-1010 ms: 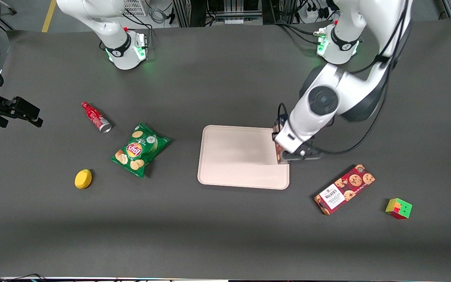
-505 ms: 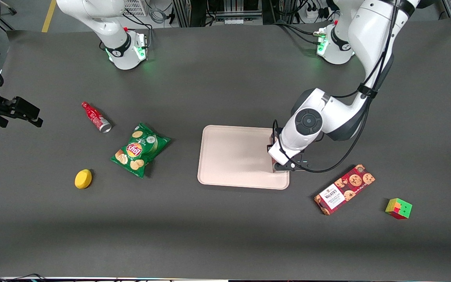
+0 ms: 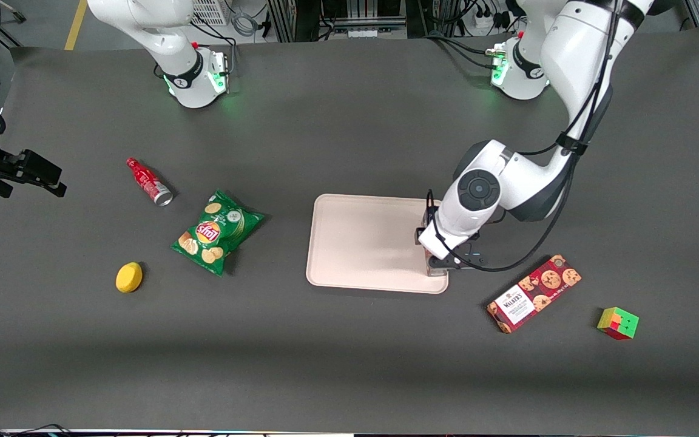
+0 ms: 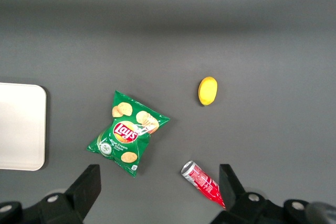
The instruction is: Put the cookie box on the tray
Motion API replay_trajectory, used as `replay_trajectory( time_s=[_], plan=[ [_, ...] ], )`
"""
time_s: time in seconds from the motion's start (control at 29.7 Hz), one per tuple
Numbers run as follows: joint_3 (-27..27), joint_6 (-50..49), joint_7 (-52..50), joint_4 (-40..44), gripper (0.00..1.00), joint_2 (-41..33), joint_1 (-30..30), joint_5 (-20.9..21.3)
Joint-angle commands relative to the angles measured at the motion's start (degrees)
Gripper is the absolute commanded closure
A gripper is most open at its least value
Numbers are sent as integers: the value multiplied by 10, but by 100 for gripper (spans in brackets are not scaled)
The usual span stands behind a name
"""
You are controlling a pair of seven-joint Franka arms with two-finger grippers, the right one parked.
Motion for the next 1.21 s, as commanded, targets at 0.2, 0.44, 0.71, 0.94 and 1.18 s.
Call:
replay_trajectory(
  time_s=[0.2,0.44,0.71,0.94,1.18],
  plan=[
    [108,-297,96,60,0,-223,4,-78],
    [200,-508,319,102,0,-334,8,-88],
    [268,-405,424,-123,0,-492,10,-97],
    [269,-262,426,-280,0,-554,11,-97],
    [269,-260,426,-280,0,-551,11,-98]
  ],
)
